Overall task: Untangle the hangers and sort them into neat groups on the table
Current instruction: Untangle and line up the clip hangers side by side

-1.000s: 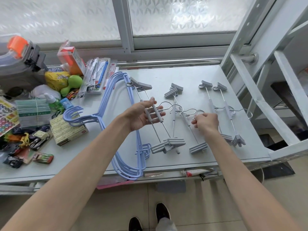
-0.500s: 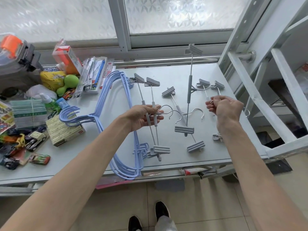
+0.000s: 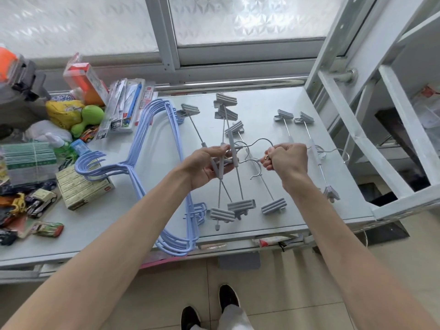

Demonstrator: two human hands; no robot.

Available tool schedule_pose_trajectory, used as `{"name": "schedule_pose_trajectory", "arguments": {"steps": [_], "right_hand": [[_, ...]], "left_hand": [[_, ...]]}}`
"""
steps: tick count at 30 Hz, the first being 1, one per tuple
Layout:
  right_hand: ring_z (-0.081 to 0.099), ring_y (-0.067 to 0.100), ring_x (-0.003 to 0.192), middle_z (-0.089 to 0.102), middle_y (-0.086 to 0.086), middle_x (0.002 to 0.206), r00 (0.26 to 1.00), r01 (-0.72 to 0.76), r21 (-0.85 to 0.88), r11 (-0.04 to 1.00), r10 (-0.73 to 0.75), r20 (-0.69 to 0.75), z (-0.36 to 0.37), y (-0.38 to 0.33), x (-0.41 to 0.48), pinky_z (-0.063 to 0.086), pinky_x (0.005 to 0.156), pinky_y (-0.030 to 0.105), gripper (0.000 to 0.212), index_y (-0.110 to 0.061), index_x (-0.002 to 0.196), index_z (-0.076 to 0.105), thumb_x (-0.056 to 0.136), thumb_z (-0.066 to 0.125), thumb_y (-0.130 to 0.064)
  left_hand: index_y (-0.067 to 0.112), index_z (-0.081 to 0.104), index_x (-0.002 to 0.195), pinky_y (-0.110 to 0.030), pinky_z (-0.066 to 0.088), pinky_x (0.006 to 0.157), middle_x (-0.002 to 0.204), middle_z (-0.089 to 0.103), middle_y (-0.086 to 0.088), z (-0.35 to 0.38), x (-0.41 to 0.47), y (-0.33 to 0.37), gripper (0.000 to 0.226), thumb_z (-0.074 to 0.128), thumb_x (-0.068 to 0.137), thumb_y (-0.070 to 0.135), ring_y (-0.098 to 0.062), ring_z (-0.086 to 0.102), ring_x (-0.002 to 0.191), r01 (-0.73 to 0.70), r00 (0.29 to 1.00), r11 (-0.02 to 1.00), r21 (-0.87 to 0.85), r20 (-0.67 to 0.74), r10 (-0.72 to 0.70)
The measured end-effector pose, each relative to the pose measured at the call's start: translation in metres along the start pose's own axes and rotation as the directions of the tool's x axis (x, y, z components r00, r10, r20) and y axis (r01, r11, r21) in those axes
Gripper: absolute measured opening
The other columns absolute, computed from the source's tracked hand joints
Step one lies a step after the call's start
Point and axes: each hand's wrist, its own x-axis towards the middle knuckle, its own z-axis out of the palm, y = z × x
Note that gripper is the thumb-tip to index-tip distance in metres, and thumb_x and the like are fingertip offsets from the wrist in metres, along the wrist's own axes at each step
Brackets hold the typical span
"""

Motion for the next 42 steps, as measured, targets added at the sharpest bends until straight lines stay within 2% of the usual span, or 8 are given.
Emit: {"name": "schedule_pose_trajectory", "arguments": {"steps": [8, 11, 14, 26, 28, 31, 37, 42], "right_hand": [[0.059, 0.022, 0.05, 0.071, 0.018, 0.071, 0.99, 0.044, -0.114, 0.992, -0.028, 0.137, -0.004, 0.01, 0.013, 0.052, 0.05, 0.027, 0.026, -0.002, 0.071, 0.067, 0.091, 0.06, -0.017], [0.066, 0.033, 0.095, 0.073, 0.02, 0.099, 0.991, 0.109, -0.443, 0.89, -0.13, -0.017, -0.012, 0.023, 0.029, 0.052, 0.087, 0.037, 0.03, -0.002, 0.094, 0.072, 0.089, 0.062, -0.03], [0.046, 0.035, 0.129, 0.051, 0.025, 0.132, 0.983, 0.181, -0.624, 0.76, -0.128, 0.13, -0.012, 0.034, 0.035, 0.034, 0.107, 0.032, 0.038, -0.004, 0.127, 0.059, 0.09, 0.059, -0.014], [0.053, 0.036, 0.117, 0.059, 0.024, 0.115, 0.988, 0.15, -0.731, 0.665, -0.117, 0.097, -0.006, 0.036, 0.047, 0.045, 0.093, 0.036, 0.011, -0.006, 0.092, 0.066, 0.089, 0.058, -0.013], [0.058, 0.039, 0.111, 0.06, 0.026, 0.103, 0.991, 0.135, -0.736, 0.664, -0.085, 0.106, -0.007, 0.034, 0.05, 0.045, 0.081, 0.036, 0.017, -0.005, 0.074, 0.057, 0.09, 0.055, -0.012], [0.06, 0.041, 0.107, 0.064, 0.025, 0.109, 0.993, 0.113, -0.711, 0.694, -0.095, 0.065, -0.01, 0.032, 0.055, 0.043, 0.078, 0.034, 0.015, 0.003, 0.098, 0.059, 0.091, 0.051, -0.007], [0.06, 0.036, 0.103, 0.067, 0.018, 0.107, 0.98, 0.085, -0.609, 0.789, -0.178, -0.094, -0.022, 0.025, 0.059, 0.038, 0.075, 0.029, 0.013, -0.004, 0.097, 0.063, 0.089, 0.052, -0.004], [0.061, 0.042, 0.107, 0.064, 0.024, 0.113, 0.975, 0.051, -0.672, 0.739, -0.181, -0.125, -0.019, 0.022, 0.058, 0.048, 0.084, 0.038, 0.02, -0.001, 0.102, 0.067, 0.09, 0.052, -0.006]], "left_hand": [[0.002, 0.064, 0.106, -0.03, 0.061, 0.062, 0.092, 0.07, -0.01, -0.001, 0.003, -0.005, 0.021, 0.069, 0.086, 0.003, -0.023, 0.073, 0.07, -0.066, 0.994, 0.996, 0.057, -0.082, 0.071], [0.003, 0.062, 0.112, -0.027, 0.059, 0.057, 0.082, 0.068, -0.011, -0.005, 0.007, -0.002, 0.029, 0.07, 0.084, 0.0, -0.02, 0.072, 0.063, -0.038, 0.991, 0.998, 0.045, -0.13, 0.044], [0.007, 0.058, 0.113, -0.024, 0.058, 0.051, 0.071, 0.071, -0.006, -0.007, 0.012, 0.0, 0.029, 0.068, 0.087, -0.001, -0.016, 0.072, 0.058, -0.005, 0.987, 0.998, 0.057, -0.157, 0.014], [0.01, 0.053, 0.123, -0.026, 0.059, 0.048, 0.073, 0.07, -0.004, 0.002, 0.036, -0.008, 0.036, 0.065, 0.09, 0.002, -0.013, 0.07, 0.049, 0.148, 0.971, 0.972, 0.185, -0.212, -0.108], [0.005, 0.06, 0.108, -0.025, 0.058, 0.046, 0.058, 0.07, -0.002, 0.005, 0.041, -0.007, 0.019, 0.066, 0.09, 0.004, -0.011, 0.068, 0.045, 0.182, 0.966, 0.96, 0.213, -0.22, -0.134], [0.007, 0.067, 0.081, -0.022, 0.059, 0.049, 0.066, 0.066, -0.003, 0.013, 0.043, -0.005, 0.01, 0.068, 0.09, 0.012, -0.01, 0.063, 0.044, 0.229, 0.959, 0.931, 0.284, -0.228, -0.166], [0.005, 0.032, 0.135, -0.033, 0.058, 0.046, 0.087, 0.056, -0.017, 0.029, 0.048, 0.002, 0.05, 0.057, 0.097, 0.023, -0.024, 0.062, 0.057, 0.205, 0.953, 0.865, 0.458, -0.294, -0.069], [0.005, 0.006, 0.145, -0.034, 0.053, 0.05, 0.076, 0.043, -0.01, 0.036, 0.056, -0.004, 0.059, 0.04, 0.096, -0.002, -0.014, 0.049, 0.038, 0.153, 0.952, 0.823, 0.547, -0.307, 0.026]]}}
